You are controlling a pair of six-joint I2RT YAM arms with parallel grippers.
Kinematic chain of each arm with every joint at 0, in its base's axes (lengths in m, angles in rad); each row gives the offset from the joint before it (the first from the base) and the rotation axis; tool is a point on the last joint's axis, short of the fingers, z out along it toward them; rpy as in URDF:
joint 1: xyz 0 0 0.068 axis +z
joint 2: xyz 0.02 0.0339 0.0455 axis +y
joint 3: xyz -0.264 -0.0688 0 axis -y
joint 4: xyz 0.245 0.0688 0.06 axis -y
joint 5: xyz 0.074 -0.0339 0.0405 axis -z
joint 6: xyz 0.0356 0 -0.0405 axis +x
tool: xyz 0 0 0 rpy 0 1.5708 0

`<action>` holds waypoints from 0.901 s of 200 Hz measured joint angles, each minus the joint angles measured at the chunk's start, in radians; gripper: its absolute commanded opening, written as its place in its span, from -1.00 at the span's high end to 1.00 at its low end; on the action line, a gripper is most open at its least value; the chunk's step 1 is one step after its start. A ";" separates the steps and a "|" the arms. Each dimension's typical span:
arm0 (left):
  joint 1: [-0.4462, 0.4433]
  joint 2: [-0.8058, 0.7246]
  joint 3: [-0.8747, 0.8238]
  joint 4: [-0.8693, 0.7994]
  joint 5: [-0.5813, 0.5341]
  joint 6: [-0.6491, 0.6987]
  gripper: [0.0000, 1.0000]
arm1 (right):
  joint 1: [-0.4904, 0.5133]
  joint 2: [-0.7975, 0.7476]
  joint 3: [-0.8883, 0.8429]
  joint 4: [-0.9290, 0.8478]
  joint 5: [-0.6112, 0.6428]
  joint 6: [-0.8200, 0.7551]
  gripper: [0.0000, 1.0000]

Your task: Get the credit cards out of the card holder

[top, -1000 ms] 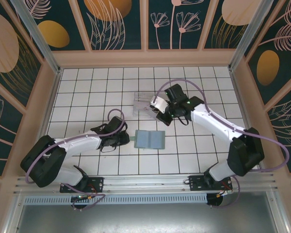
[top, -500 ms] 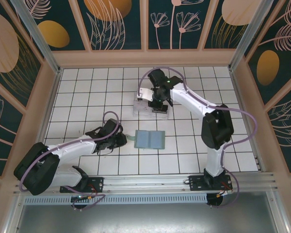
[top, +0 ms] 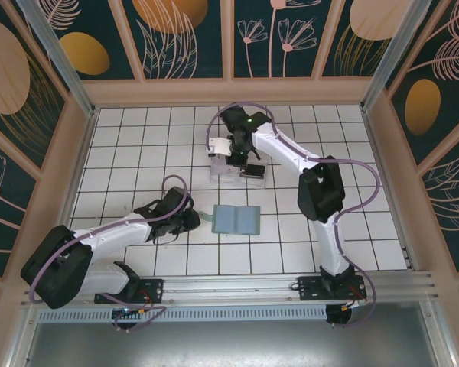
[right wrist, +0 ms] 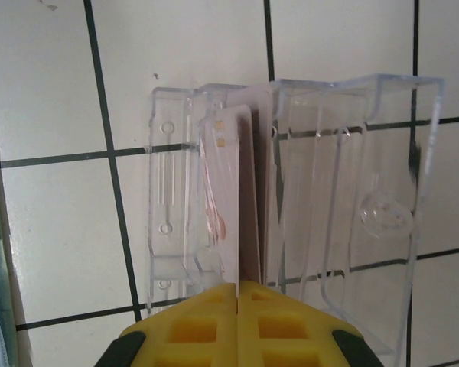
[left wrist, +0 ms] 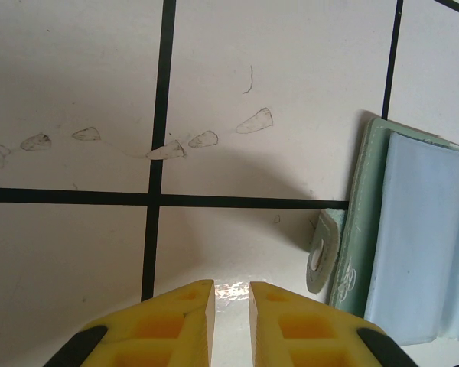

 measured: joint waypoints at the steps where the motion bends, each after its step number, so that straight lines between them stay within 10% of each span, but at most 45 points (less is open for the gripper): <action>1: 0.000 0.000 0.000 0.000 0.000 0.000 0.61 | 0.001 0.001 0.001 0.000 0.000 -0.001 1.00; 180: 0.000 -0.012 0.000 -0.001 -0.004 0.000 0.61 | 0.026 0.057 0.053 -0.023 0.034 0.038 1.00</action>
